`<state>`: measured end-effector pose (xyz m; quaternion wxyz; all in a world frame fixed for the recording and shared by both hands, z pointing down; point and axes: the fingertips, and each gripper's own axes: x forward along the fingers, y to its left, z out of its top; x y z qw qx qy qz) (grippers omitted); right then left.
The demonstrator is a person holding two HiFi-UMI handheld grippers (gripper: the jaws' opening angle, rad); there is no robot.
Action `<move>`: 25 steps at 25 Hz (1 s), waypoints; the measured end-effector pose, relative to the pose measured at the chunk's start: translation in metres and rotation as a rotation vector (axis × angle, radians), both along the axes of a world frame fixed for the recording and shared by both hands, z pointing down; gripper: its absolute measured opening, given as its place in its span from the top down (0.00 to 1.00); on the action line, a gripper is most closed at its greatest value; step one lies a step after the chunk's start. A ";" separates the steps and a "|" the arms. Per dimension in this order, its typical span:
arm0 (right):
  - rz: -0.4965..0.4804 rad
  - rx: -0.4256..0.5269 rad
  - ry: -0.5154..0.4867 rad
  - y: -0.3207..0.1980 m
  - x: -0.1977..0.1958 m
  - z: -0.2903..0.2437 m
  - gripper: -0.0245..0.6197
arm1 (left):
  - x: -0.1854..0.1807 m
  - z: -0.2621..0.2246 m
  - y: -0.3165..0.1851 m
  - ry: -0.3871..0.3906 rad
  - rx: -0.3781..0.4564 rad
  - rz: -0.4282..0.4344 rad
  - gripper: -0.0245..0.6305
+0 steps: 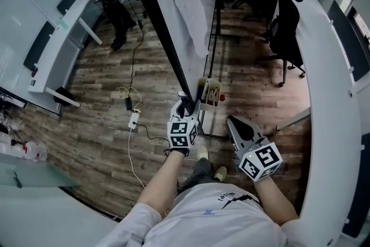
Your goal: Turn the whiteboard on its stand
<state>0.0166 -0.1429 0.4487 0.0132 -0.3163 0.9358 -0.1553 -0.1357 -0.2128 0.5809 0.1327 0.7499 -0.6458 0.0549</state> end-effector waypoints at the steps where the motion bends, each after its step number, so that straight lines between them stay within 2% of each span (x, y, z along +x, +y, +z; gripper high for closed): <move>1: -0.003 0.000 0.000 0.001 0.000 0.000 0.94 | 0.000 0.000 0.000 0.000 -0.002 -0.001 0.68; 12: -0.004 0.011 -0.007 0.005 0.002 -0.006 0.94 | -0.001 -0.001 0.007 0.001 -0.051 -0.003 0.67; 21: -0.014 0.007 -0.020 0.004 -0.003 -0.005 0.94 | -0.003 -0.012 0.026 -0.040 -0.103 -0.005 0.66; 25: -0.028 0.004 -0.025 0.004 -0.007 -0.001 0.94 | -0.001 -0.027 0.051 -0.002 -0.092 -0.019 0.66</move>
